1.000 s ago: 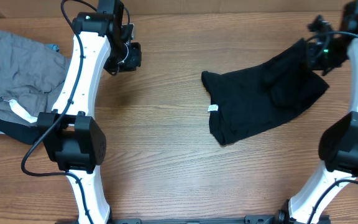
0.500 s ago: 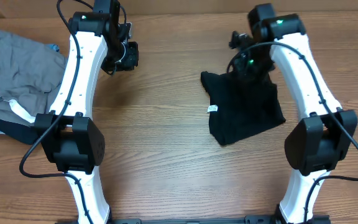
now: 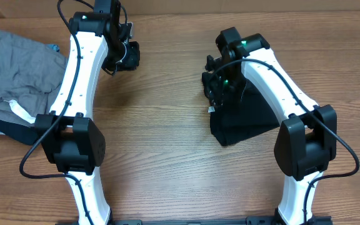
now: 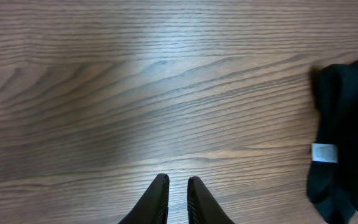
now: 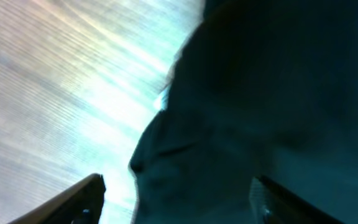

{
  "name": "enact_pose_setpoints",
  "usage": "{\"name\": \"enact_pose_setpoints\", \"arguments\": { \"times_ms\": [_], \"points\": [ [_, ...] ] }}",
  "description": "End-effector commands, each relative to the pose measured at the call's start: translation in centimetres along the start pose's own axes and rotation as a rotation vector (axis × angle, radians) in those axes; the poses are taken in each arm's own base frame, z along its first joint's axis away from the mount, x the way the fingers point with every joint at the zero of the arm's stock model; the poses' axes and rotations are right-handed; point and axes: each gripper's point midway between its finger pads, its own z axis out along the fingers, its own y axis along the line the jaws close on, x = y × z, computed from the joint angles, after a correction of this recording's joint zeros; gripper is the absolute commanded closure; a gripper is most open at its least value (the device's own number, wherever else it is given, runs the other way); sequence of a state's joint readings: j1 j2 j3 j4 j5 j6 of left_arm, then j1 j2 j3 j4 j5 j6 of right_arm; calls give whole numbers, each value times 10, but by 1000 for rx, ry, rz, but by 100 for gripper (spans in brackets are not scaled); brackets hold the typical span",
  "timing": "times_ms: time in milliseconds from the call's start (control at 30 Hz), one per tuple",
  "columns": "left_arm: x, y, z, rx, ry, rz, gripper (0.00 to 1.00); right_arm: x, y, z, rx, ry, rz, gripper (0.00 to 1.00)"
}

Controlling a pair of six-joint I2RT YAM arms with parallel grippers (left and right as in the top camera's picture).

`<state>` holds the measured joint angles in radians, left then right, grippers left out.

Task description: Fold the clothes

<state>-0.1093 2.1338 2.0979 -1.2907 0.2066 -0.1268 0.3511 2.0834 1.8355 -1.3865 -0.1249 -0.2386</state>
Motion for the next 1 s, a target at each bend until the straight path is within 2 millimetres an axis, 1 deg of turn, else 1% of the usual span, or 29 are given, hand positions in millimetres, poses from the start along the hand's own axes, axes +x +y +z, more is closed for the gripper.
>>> {"name": "enact_pose_setpoints", "arguments": {
  "times_ms": [0,33,67,100,133,167,200,233,267,333,400,467,533,633,800,867,967],
  "points": [
    [-6,-31,-23,156,-55,35,83,-21,3,-61,18,-167,-11,15],
    [-6,-41,-25,207,-52,42,84,-21,0,-69,22,-187,0,15],
    [-5,-53,-26,263,-50,54,89,-20,-6,-74,25,-202,34,15],
    [-5,-69,-28,315,-54,76,96,-18,-11,-76,23,-205,74,20],
    [-8,-88,-27,349,-74,119,96,-13,-21,-75,18,-193,144,29],
    [-9,-99,-26,356,-88,149,96,-10,-25,-72,15,-181,175,43],
    [-10,-114,-24,362,-107,197,96,-6,-29,-69,12,-166,207,73],
    [-10,-131,-21,373,-123,248,96,0,-32,-65,0,-146,246,96],
    [-6,-153,-16,389,-135,320,96,4,-33,-62,-26,-131,268,96],
    [-1,-180,-6,404,-144,394,96,8,-28,-55,-100,-118,288,96],
    [3,-194,9,387,-138,429,96,15,-24,-45,-161,-89,308,96],
    [9,-207,26,388,-119,469,96,25,-23,-26,-177,-44,323,96],
    [17,-214,42,394,-89,503,96,29,-20,-9,-209,-29,327,96],
    [29,-222,60,415,-54,596,96,33,-19,17,-229,-24,355,96],
    [35,-221,72,414,-28,621,96,47,-17,53,-248,3,380,96],
    [41,-230,74,456,-21,663,96,51,-14,69,-274,-5,383,96],
    [45,-233,84,458,-14,696,96,60,-13,84,-274,3,389,96]
  ]
}}
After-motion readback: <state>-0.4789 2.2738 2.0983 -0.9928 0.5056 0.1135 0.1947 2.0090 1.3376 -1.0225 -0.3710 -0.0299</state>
